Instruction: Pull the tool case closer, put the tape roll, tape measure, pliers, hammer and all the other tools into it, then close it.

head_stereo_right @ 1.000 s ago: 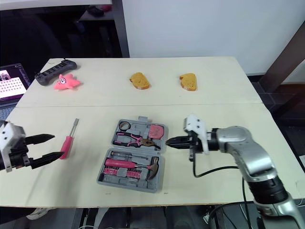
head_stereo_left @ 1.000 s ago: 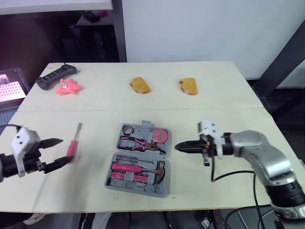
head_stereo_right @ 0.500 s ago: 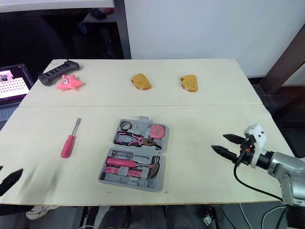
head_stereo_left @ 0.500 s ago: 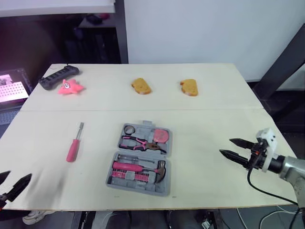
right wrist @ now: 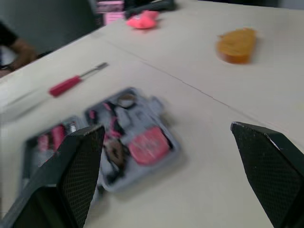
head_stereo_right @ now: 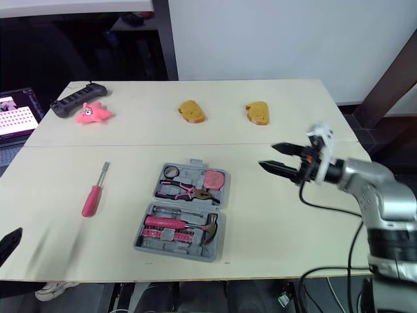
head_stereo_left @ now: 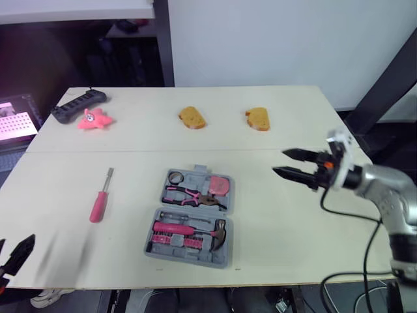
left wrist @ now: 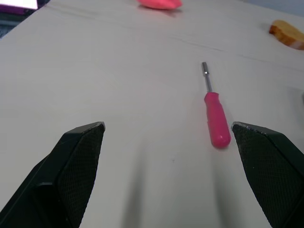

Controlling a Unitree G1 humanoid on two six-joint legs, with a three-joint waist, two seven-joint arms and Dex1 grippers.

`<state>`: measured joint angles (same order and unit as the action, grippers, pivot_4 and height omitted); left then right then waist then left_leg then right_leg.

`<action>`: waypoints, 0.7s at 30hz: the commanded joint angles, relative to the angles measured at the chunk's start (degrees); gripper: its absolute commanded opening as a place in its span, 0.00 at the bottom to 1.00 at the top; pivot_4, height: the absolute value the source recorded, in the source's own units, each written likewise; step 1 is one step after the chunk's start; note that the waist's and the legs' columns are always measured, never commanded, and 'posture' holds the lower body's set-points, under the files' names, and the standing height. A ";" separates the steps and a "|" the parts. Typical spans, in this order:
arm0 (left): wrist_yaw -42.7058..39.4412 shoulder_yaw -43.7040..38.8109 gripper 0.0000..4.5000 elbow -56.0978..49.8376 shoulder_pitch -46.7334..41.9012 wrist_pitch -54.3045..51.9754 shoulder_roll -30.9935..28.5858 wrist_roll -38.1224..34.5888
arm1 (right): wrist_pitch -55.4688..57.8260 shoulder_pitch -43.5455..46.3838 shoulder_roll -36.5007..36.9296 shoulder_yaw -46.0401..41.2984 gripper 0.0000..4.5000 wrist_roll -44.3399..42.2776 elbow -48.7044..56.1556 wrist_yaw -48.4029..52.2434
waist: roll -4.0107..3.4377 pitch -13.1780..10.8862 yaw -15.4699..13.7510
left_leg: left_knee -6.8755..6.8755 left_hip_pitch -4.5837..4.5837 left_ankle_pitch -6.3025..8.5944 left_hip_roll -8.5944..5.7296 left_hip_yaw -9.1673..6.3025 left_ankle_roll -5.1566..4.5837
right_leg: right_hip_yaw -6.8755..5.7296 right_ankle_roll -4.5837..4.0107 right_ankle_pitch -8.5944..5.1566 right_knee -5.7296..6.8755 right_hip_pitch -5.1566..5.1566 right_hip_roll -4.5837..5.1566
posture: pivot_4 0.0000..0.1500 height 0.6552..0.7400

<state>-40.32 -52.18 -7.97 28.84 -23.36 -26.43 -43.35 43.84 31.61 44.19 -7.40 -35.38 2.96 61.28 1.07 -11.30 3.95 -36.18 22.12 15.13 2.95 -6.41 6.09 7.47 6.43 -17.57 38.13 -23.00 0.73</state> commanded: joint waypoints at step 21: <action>38.61 24.65 1.00 -4.33 -37.28 -40.35 -12.37 4.80 | 8.62 15.13 5.95 12.62 1.00 -0.85 15.09 4.22 | 0.01 0.01 -1.37 | 0.04 0.24 -0.03 -0.04 -0.18 0.06 | -0.23 0.10 0.10 0.03 -0.21 0.04 | 1.00 1.00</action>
<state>-1.99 -28.34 -13.41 -7.17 -64.48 -37.93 -40.46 52.81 46.36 49.42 6.19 -36.56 16.32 65.99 1.08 -11.30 2.58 -36.13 22.37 15.09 2.92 -6.61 6.15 7.21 6.53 -17.47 38.16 -23.22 0.76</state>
